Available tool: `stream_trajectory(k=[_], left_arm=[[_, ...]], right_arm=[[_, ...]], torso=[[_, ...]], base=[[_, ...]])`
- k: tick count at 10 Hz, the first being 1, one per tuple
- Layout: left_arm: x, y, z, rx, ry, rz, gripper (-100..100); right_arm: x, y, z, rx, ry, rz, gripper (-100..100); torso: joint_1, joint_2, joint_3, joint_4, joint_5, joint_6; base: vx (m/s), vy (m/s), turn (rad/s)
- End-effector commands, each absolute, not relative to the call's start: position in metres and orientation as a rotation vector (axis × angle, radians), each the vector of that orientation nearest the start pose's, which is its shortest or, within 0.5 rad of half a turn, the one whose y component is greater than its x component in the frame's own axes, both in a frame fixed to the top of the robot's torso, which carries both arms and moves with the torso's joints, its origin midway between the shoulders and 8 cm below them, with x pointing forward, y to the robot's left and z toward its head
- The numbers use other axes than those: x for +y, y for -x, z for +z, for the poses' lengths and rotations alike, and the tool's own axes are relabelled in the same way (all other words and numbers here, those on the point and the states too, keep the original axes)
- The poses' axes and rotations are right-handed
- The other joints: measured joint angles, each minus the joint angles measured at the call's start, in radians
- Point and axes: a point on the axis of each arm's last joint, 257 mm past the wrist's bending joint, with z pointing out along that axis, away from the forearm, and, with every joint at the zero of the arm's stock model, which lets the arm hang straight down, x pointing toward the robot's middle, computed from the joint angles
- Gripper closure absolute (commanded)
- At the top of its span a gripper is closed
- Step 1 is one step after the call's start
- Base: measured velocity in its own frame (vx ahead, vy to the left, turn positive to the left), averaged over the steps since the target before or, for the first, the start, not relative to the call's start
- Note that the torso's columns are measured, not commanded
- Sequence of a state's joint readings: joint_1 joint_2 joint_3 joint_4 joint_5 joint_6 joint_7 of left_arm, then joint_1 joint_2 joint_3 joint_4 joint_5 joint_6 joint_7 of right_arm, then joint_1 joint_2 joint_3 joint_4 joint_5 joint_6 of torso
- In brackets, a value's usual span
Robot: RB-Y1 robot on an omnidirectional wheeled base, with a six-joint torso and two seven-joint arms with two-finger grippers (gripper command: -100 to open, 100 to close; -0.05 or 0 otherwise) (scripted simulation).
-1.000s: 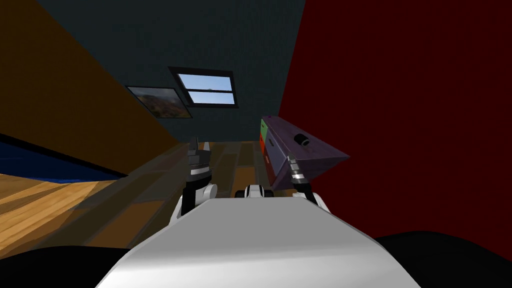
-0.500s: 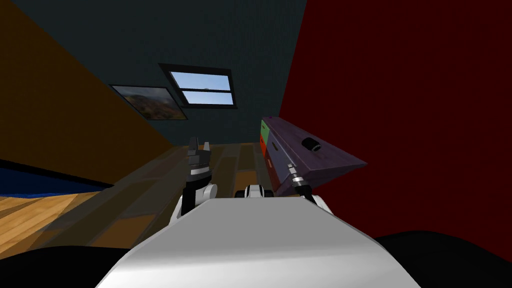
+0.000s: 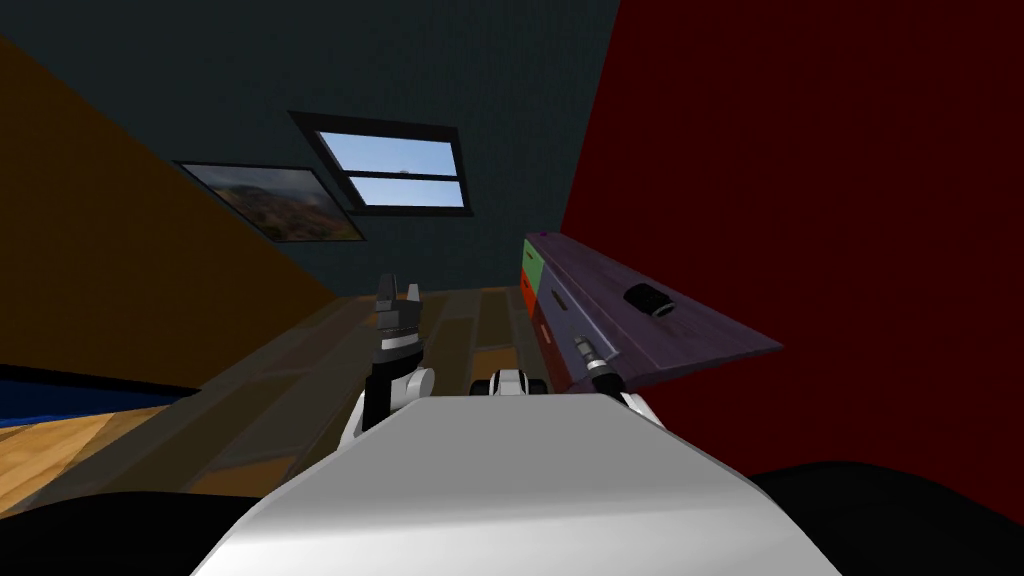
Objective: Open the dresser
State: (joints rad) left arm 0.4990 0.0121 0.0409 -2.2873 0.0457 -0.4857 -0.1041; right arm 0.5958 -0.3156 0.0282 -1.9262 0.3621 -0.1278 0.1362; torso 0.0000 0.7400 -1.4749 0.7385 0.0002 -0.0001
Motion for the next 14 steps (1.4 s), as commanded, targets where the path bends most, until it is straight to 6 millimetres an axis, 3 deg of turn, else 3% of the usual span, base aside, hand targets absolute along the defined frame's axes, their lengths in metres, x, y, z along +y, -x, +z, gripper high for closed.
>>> stream_trajectory(k=[1, 2, 3, 4, 5, 8, 9, 10, 11, 13, 14], left_arm=[[0.297, -0.342, 0.026, 0.621, 0.638, -1.193, 0], [0.297, -0.342, 0.027, 0.621, 0.637, -1.193, 0], [0.297, -0.342, 0.027, 0.621, 0.637, -1.193, 0], [0.297, -0.342, 0.026, 0.621, 0.638, -1.193, 0], [0.297, -0.342, 0.027, 0.621, 0.637, -1.193, 0], [0.297, -0.342, 0.026, 0.621, 0.638, -1.193, 0], [0.297, -0.342, 0.027, 0.621, 0.637, -1.193, 0], [0.297, -0.342, 0.027, 0.621, 0.638, -1.193, 0], [0.297, -0.342, 0.027, 0.621, 0.637, -1.193, 0], [0.297, -0.342, 0.027, 0.621, 0.637, -1.193, 0], [0.297, -0.342, 0.027, 0.621, 0.637, -1.193, 0]], right_arm=[[-0.339, -0.356, -0.304, 1.706, -0.636, 0.465, -100], [-0.34, -0.356, -0.305, 1.708, -0.64, 0.461, -100], [-0.357, -0.345, -0.327, 1.777, -0.626, 0.37, -100], [-0.359, -0.344, -0.329, 1.783, -0.632, 0.357, -100], [-0.376, -0.333, -0.348, 1.843, -0.614, 0.276, -100], [-0.403, -0.316, -0.371, 1.915, -0.613, 0.14, -100], [-0.422, -0.302, -0.385, 1.965, -0.59, 0.053, -100], [-0.427, -0.299, -0.387, 1.971, -0.602, 0.029, -100], [-0.447, -0.285, -0.399, 2.015, -0.581, -0.055, -100], [-0.452, -0.282, -0.401, 2.02, -0.589, -0.084, -100], [-0.476, -0.265, -0.411, 2.06, -0.571, -0.188, -100]], torso=[[0.0, -0.006, -0.003, -0.001, 0.0, 0.0], [-0.001, -0.004, -0.003, -0.001, 0.0, 0.0], [-0.003, 0.003, 0.002, 0.001, -0.001, 0.0], [-0.002, 0.001, 0.001, 0.001, -0.001, 0.001], [-0.001, -0.003, -0.001, 0.0, 0.0, 0.0], [-0.004, -0.01, -0.005, -0.003, -0.001, -0.001], [-0.005, -0.005, -0.003, -0.001, -0.002, -0.001], [-0.007, -0.008, -0.002, -0.002, -0.003, -0.001], [-0.012, -0.008, -0.003, -0.002, -0.004, -0.003], [-0.015, -0.012, -0.005, -0.003, -0.005, -0.003], [-0.015, -0.006, -0.002, -0.001, -0.005, -0.003]], base=[[0.198, 0.108, -0.041], [0.06, 0.069, 0.015], [0.101, 0.077, -0.062], [0.123, 0.084, -0.05], [0.179, 0.137, -0.068], [0.179, 0.133, -0.038], [0.171, 0.15, -0.054], [0.138, 0.134, -0.04], [0.185, 0.149, -0.046], [0.102, 0.079, -0.013], [0.113, 0.091, -0.016]])
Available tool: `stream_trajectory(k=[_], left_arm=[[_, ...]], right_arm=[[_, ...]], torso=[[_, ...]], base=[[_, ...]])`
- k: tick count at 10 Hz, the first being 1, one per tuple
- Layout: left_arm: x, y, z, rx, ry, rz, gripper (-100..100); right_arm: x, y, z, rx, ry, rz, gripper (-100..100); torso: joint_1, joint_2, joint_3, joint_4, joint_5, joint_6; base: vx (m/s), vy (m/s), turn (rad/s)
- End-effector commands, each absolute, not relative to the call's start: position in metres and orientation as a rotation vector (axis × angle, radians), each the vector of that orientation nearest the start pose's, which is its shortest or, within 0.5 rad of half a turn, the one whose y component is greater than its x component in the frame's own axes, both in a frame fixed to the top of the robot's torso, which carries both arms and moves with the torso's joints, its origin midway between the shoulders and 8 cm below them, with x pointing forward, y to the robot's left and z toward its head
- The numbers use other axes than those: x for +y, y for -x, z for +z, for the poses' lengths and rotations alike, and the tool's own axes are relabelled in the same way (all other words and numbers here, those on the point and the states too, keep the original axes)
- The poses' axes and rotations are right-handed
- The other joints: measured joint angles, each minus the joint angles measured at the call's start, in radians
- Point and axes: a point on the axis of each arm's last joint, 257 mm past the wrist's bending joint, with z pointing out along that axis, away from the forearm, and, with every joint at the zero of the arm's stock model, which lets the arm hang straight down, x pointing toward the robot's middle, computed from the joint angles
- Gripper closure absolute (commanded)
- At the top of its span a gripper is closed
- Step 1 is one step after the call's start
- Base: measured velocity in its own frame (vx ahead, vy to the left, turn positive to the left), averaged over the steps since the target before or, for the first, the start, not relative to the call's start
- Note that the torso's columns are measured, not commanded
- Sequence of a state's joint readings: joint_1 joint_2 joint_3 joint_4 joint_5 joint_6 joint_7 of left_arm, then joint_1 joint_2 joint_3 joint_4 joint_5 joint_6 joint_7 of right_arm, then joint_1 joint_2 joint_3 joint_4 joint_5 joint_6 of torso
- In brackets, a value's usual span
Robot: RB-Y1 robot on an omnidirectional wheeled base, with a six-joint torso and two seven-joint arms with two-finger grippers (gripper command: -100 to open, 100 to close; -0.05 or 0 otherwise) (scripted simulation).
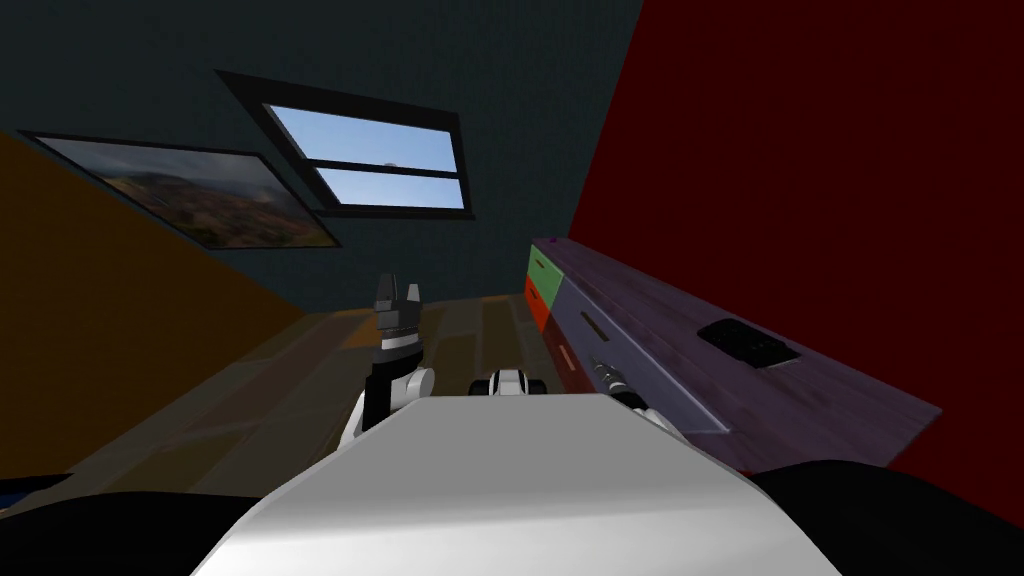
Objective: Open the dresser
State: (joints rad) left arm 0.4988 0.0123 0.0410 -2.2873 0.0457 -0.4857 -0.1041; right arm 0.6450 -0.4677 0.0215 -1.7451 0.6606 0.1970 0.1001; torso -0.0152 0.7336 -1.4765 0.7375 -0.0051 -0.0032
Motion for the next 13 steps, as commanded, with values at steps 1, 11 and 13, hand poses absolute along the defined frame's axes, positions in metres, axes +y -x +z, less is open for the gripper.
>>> stream_trajectory(k=[1, 11, 13], left_arm=[[0.297, -0.342, 0.027, 0.621, 0.637, -1.193, 0], [0.297, -0.342, 0.027, 0.621, 0.637, -1.193, 0], [0.297, -0.342, 0.027, 0.621, 0.637, -1.193, 0]], right_arm=[[-0.478, -0.264, -0.411, 2.061, -0.577, -0.196, -100], [-0.614, -0.164, -0.417, 2.165, -0.493, -0.791, -100], [-0.635, -0.147, -0.41, 2.16, -0.487, -0.888, -100]], torso=[[0.001, -0.004, -0.001, -0.001, 0.001, 0.001], [-0.001, -0.006, -0.002, 0.001, 0.005, -0.004], [0.005, -0.003, -0.003, 0.003, 0.009, -0.007]], base=[[0.125, 0.12, -0.025], [0.13, 0.125, -0.023], [0.107, 0.128, -0.012]])
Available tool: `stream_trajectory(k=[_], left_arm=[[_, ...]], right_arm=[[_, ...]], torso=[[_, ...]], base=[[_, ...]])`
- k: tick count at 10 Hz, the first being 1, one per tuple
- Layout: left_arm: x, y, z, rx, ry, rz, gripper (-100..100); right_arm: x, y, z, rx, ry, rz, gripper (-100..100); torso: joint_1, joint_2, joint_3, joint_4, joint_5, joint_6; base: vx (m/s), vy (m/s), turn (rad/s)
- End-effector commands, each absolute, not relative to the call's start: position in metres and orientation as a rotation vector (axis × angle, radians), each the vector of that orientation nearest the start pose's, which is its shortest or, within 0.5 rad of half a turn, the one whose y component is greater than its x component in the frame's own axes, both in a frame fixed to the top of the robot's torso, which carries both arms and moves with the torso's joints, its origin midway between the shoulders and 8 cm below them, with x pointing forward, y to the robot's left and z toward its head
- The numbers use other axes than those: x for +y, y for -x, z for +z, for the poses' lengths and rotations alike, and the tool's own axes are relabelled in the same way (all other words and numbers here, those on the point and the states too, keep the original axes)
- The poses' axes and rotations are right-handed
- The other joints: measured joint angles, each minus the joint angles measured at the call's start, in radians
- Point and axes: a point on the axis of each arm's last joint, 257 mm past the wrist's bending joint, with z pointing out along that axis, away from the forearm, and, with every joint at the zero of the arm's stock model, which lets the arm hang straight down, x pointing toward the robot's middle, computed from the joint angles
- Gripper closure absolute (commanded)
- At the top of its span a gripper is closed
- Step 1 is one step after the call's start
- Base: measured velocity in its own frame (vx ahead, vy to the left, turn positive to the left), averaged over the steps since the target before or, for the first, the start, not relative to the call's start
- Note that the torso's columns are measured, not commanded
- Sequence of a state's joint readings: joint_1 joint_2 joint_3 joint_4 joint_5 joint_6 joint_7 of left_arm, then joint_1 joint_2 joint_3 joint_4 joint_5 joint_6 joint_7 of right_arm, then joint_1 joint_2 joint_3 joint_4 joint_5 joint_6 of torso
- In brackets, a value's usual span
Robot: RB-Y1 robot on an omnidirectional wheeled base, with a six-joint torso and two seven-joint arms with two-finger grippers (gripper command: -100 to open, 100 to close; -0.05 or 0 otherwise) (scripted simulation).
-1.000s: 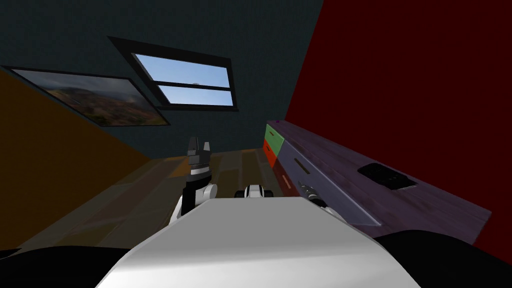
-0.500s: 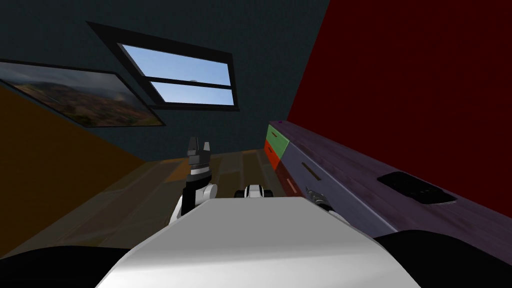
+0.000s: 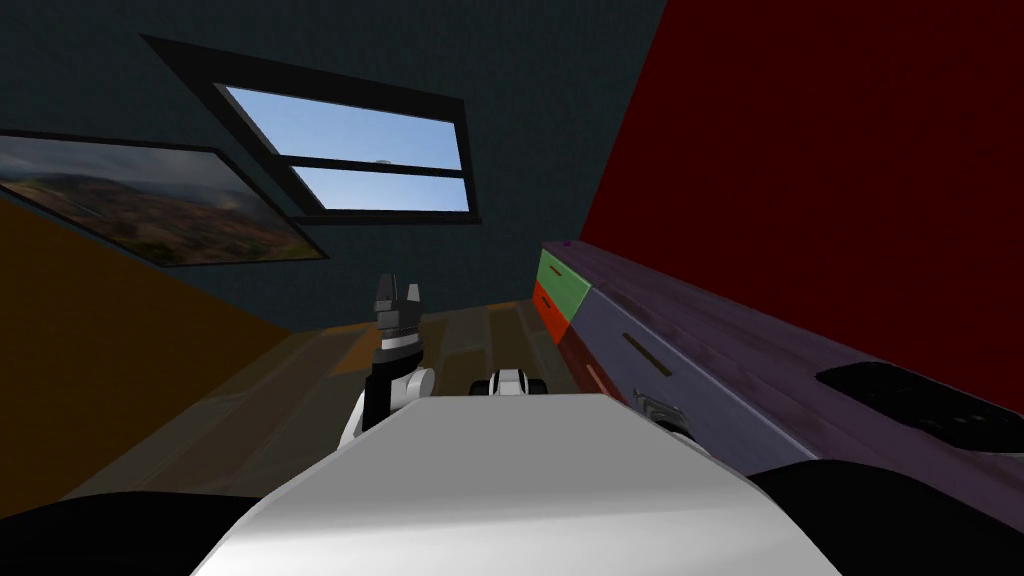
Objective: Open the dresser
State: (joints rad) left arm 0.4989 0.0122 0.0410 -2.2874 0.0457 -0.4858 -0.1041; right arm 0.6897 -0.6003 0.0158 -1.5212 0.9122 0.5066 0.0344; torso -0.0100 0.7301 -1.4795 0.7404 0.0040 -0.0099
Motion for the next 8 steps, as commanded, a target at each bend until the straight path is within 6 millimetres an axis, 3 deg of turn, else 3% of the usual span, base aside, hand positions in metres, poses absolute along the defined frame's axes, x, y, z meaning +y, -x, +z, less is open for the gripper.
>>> stream_trajectory(k=[1, 2, 5, 6, 8], left_arm=[[0.297, -0.342, 0.027, 0.621, 0.637, -1.193, 0], [0.297, -0.342, 0.027, 0.621, 0.637, -1.193, 0], [0.297, -0.342, 0.027, 0.621, 0.637, -1.193, 0], [0.297, -0.342, 0.027, 0.621, 0.637, -1.193, 0], [0.297, -0.342, 0.027, 0.621, 0.637, -1.193, 0]], right_arm=[[-0.652, -0.134, -0.405, 2.156, -0.475, -0.963, -100], [-0.653, -0.133, -0.403, 2.153, -0.479, -0.973, -100], [-0.697, -0.097, -0.38, 2.121, -0.451, -1.183, -100], [-0.697, -0.097, -0.38, 2.12, -0.451, -1.185, -100], [-0.719, -0.077, -0.363, 2.091, -0.433, -1.302, -100]], torso=[[0.003, 0.002, 0.0, 0.001, 0.003, -0.001], [0.007, 0.001, -0.001, 0.001, 0.008, 0.0], [0.016, 0.004, -0.001, 0.0, 0.009, 0.003], [0.017, 0.002, -0.002, -0.001, 0.009, 0.004], [0.008, 0.009, 0.004, -0.002, -0.004, 0.009]], base=[[0.136, 0.137, 0.015], [0.101, 0.099, -0.009], [0.106, 0.139, 0.03], [0.1, 0.095, 0.027], [0.088, 0.091, 0.023]])
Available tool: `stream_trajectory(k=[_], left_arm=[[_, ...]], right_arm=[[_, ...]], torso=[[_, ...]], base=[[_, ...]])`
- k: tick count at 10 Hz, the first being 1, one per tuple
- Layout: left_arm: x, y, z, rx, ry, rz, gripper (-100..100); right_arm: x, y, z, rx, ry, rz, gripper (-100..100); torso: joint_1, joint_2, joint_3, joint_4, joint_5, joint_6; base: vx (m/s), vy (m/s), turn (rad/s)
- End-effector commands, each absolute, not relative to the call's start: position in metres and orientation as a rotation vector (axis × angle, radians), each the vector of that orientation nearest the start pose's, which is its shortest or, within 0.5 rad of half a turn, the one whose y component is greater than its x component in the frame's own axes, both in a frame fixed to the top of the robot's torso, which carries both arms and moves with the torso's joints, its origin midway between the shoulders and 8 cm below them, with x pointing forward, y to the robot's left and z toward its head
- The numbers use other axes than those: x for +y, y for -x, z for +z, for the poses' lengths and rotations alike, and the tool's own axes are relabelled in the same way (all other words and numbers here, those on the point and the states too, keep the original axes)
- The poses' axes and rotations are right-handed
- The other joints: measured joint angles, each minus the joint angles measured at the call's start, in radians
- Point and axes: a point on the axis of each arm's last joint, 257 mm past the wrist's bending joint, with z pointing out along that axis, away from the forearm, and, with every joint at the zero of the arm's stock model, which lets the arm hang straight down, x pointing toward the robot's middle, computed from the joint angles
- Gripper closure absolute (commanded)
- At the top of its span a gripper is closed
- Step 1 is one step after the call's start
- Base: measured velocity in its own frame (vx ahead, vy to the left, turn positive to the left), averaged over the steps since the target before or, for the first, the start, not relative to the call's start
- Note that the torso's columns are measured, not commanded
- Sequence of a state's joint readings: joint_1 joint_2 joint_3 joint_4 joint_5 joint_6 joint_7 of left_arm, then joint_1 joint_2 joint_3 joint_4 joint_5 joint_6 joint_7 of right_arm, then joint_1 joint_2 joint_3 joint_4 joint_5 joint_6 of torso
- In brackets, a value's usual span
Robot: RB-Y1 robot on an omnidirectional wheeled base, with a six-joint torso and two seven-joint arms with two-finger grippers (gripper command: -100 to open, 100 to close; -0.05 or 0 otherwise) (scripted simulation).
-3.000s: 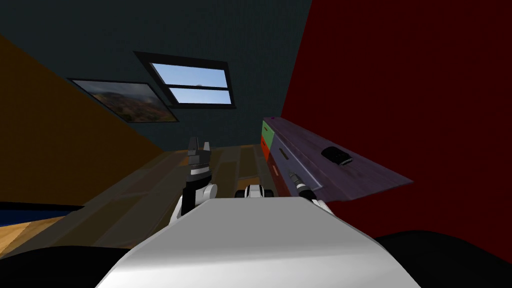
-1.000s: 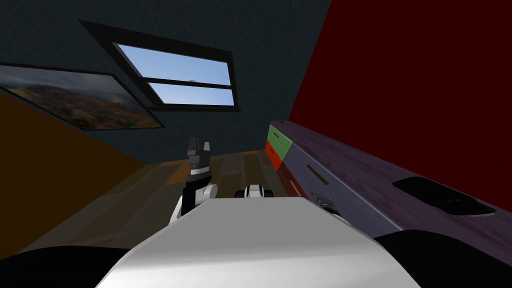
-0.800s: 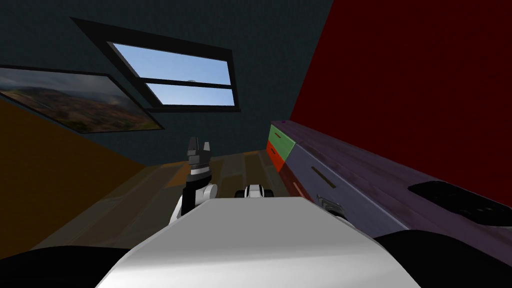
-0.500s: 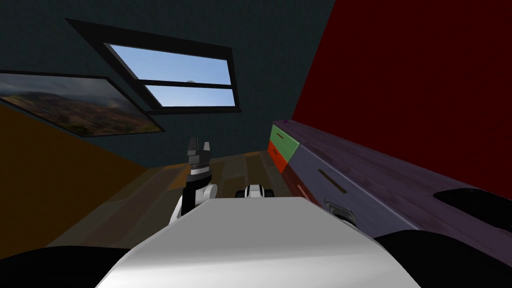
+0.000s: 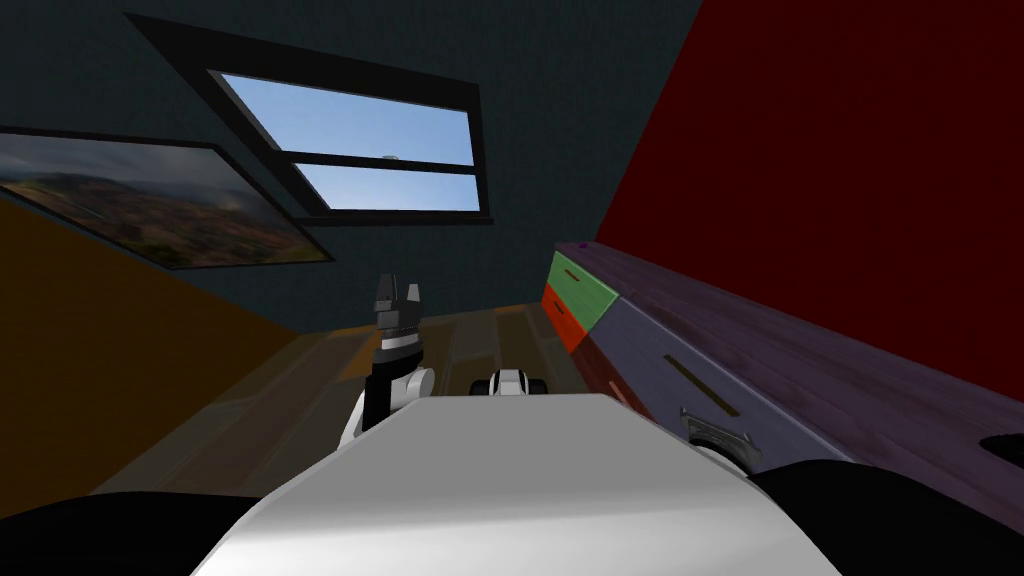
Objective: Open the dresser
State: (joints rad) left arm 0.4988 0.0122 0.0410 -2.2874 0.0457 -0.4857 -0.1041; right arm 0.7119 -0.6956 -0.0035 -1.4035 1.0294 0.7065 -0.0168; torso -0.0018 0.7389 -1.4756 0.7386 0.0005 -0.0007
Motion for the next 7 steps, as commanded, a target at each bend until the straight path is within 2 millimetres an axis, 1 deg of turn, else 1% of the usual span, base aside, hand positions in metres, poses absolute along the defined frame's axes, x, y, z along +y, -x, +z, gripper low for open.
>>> stream_trajectory(k=[1, 3, 5, 6, 7], left_arm=[[0.297, -0.342, 0.027, 0.621, 0.637, -1.193, 0], [0.297, -0.342, 0.027, 0.621, 0.637, -1.193, 0], [0.297, -0.342, 0.027, 0.621, 0.637, -1.193, 0], [0.297, -0.342, 0.027, 0.621, 0.637, -1.193, 0], [0.297, -0.342, 0.027, 0.621, 0.637, -1.193, 0]], right_arm=[[-0.728, -0.069, -0.355, 2.075, -0.423, -1.354, -100], [-0.744, -0.055, -0.339, 2.043, -0.401, -1.444, -100], [-0.756, -0.046, -0.324, 2.013, -0.378, -1.513, -100], [-0.763, -0.041, -0.313, 1.991, -0.359, -1.56, -100], [-0.759, -0.044, -0.32, 2.006, -0.369, -1.53, -100]], torso=[[0.0, 0.0, 0.001, 0.0, -0.001, 0.001], [0.003, 0.0, 0.0, -0.001, 0.0, 0.001], [0.0, 0.0, 0.0, -0.001, -0.001, 0.001], [0.0, 0.0, 0.0, 0.0, -0.001, 0.001], [0.001, -0.001, 0.0, 0.0, -0.001, 0.001]], base=[[0.108, 0.135, 0.008], [0.093, 0.124, 0.008], [0.077, 0.087, 0.007], [0.079, 0.093, 0.002], [0.039, 0.045, -0.002]])
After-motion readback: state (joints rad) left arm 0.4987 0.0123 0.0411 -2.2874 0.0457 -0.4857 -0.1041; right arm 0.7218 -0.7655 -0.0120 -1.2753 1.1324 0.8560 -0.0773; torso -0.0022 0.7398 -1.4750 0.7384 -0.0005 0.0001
